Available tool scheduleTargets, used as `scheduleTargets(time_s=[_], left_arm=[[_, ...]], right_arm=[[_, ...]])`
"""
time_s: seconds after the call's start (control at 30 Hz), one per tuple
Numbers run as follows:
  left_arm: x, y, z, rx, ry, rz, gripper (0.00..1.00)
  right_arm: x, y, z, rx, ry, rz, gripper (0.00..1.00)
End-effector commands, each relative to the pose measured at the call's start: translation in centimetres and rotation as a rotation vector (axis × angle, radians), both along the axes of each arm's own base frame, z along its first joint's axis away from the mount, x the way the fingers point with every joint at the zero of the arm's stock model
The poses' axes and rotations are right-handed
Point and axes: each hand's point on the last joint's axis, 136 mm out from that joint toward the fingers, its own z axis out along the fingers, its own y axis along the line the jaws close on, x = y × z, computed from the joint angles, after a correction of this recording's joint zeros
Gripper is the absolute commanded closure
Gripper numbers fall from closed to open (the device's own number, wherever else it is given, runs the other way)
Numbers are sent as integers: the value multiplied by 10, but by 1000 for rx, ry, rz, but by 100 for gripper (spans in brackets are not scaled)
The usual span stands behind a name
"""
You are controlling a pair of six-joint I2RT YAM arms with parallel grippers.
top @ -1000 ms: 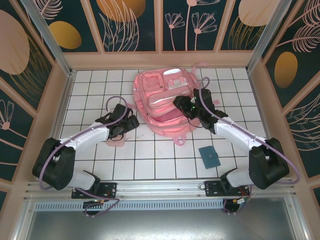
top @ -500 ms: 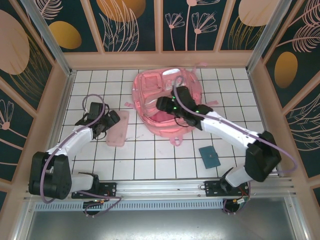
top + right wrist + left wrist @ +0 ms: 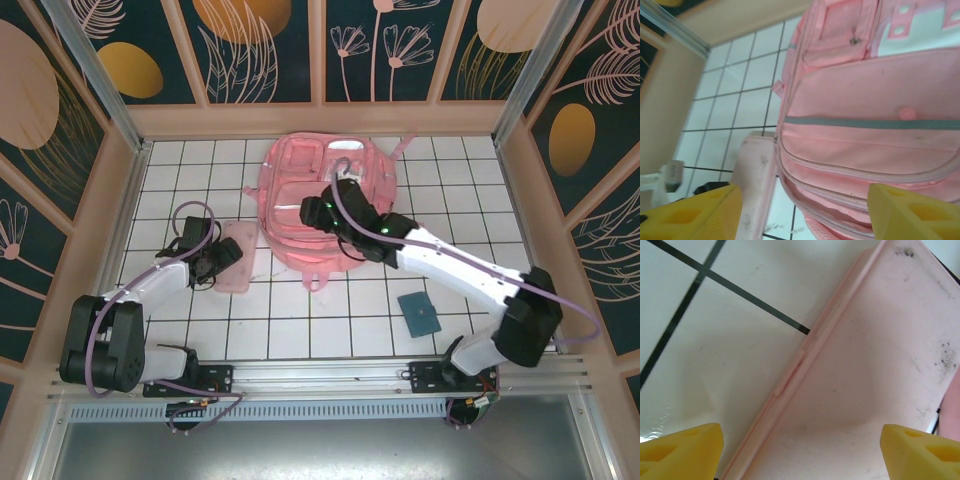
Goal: Pack books, pencil case, and school supplies into a backpack
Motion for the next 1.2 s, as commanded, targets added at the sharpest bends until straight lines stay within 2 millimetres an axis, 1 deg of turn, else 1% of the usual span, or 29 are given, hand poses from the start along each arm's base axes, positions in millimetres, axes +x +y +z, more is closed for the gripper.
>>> scheduleTargets(time_s=[0.0, 0.03, 0.1, 0.17, 0.23, 0.3, 0.33, 0.37, 0.4, 0.47, 0.53, 0.63, 0.67, 0.7, 0.77, 0.9, 1.0, 1.07, 1.1, 1.17], left_arm=[[-2, -4, -3, -21, -4, -34, 21], [-3, -6, -4, -31, -3, -40, 23], [-6, -10, -6, -52, 0, -50, 26], [-11, -11, -9, -60, 15, -60, 27], [-17, -13, -11, -70, 20, -74, 26], [-23, -18, -13, -100, 28, -89, 26], [-26, -22, -12, -125, 28, -99, 28], [-28, -26, -12, -149, 26, -103, 35], [-30, -29, -12, -173, 21, -109, 39], [-34, -35, -11, -215, 13, -111, 44], [-37, -36, -10, -231, 11, -104, 47], [-39, -36, -10, -241, 12, -90, 48], [-40, -35, -9, -242, 11, -84, 48], [-40, -35, -8, -242, 9, -82, 46], [-39, -32, -2, -222, 1, -73, 40], [-38, -20, 13, -166, -17, -35, 39], [-41, -12, 14, -135, -16, 0, 43], [-44, -7, 11, -116, -8, 16, 49], [-45, -6, 9, -113, -3, 21, 51], [-45, -11, 4, -138, 1, 9, 58]], right_arm=[[-13, 7, 5, 10, 0, 122, 32], [-15, 19, 0, 13, 34, 177, 32], [-17, 46, -17, 18, 104, 273, 32], [-21, 75, -38, 50, 177, 363, 34], [-24, 99, -53, 84, 223, 435, 34], [-22, 116, -68, 85, 264, 464, 35], [-21, 123, -77, 77, 283, 472, 36], [-17, 128, -84, 70, 298, 473, 39], [-16, 132, -93, 63, 318, 475, 41], [-17, 140, -112, 53, 362, 497, 52], [-18, 144, -129, 32, 399, 506, 54], [-20, 145, -152, -3, 439, 509, 52], [-23, 146, -156, -9, 448, 518, 51], [-25, 147, -160, -17, 456, 528, 50], [-29, 150, -166, -45, 459, 539, 49], [-31, 150, -176, -112, 442, 519, 47], [-33, 151, -189, -155, 452, 510, 47], [-33, 153, -199, -177, 465, 505, 46], [-34, 154, -203, -185, 469, 504, 44], [-34, 156, -211, -202, 476, 506, 37]])
